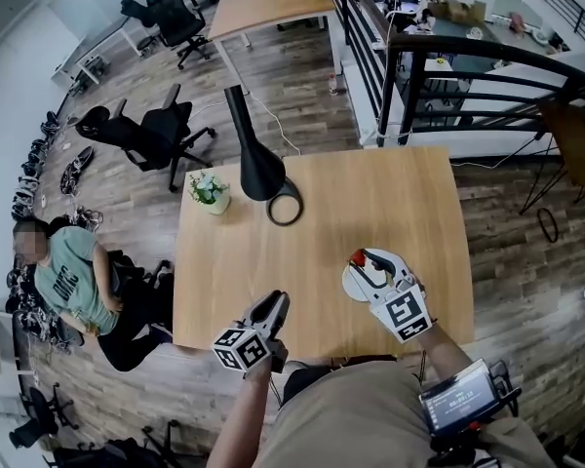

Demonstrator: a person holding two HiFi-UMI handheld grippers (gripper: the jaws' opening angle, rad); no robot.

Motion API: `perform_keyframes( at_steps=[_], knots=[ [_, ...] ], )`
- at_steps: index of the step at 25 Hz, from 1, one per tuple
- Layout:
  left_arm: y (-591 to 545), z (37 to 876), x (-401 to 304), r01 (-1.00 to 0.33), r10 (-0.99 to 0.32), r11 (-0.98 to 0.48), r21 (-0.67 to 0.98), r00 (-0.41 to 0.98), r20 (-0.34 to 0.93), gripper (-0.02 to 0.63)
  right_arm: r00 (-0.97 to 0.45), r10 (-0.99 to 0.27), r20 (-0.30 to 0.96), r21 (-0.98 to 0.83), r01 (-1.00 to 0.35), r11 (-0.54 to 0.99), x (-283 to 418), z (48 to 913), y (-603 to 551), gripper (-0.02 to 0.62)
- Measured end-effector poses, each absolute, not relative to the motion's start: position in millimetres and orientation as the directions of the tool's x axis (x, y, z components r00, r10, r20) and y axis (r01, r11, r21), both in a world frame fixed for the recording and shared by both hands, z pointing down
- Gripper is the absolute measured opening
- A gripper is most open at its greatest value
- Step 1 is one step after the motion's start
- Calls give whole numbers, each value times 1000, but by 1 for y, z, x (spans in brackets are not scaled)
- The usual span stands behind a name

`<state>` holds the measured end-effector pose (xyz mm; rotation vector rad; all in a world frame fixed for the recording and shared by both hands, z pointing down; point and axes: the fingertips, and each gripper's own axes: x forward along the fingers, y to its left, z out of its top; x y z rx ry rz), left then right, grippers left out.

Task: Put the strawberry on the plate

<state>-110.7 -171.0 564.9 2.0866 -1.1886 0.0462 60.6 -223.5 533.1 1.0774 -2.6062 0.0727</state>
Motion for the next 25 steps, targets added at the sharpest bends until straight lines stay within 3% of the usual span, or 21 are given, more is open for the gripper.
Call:
perform_keyframes(
  at_steps=[25],
  knots=[
    [-166,635,-107,-768,-670,-232,598,571,474,91,-589,-614,525,24,-711,703,86,653,-228,145]
  ],
)
